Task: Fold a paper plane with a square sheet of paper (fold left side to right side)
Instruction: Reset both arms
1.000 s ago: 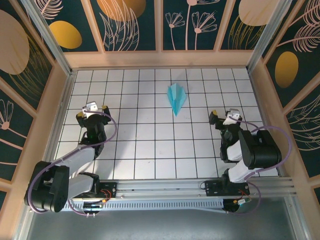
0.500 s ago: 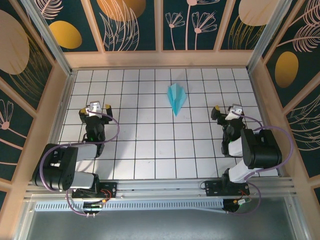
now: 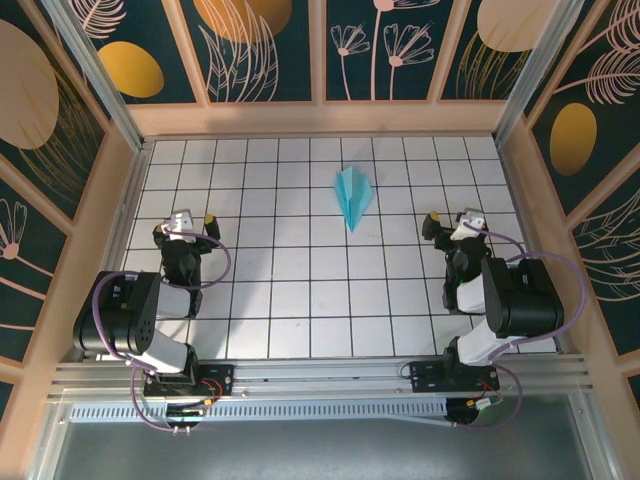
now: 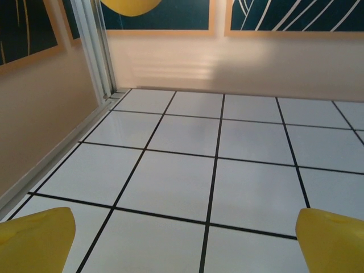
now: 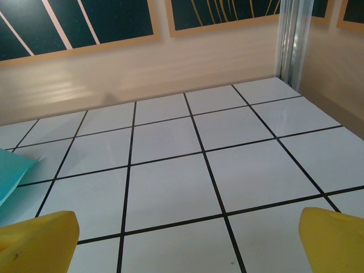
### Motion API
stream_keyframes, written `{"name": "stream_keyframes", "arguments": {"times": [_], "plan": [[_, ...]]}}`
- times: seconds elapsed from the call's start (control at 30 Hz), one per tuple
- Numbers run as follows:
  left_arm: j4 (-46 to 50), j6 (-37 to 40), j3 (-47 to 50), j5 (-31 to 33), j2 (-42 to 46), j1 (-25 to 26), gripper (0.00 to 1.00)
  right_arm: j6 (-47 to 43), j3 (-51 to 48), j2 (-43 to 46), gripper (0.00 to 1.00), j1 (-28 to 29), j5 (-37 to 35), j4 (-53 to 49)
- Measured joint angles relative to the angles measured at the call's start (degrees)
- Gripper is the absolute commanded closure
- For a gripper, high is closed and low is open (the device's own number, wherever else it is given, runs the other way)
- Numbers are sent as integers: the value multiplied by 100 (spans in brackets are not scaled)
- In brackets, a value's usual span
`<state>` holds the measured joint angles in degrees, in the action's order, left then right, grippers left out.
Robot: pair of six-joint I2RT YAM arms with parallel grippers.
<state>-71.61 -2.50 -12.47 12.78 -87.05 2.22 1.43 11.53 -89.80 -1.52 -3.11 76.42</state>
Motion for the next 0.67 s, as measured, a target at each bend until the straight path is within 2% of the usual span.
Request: {"name": "stream_keyframes", "arguments": {"times": [0.67], "plan": [[-4,-59,-24,-83,0,-9,1,-2,0,0,1,11,20,-42]]}}
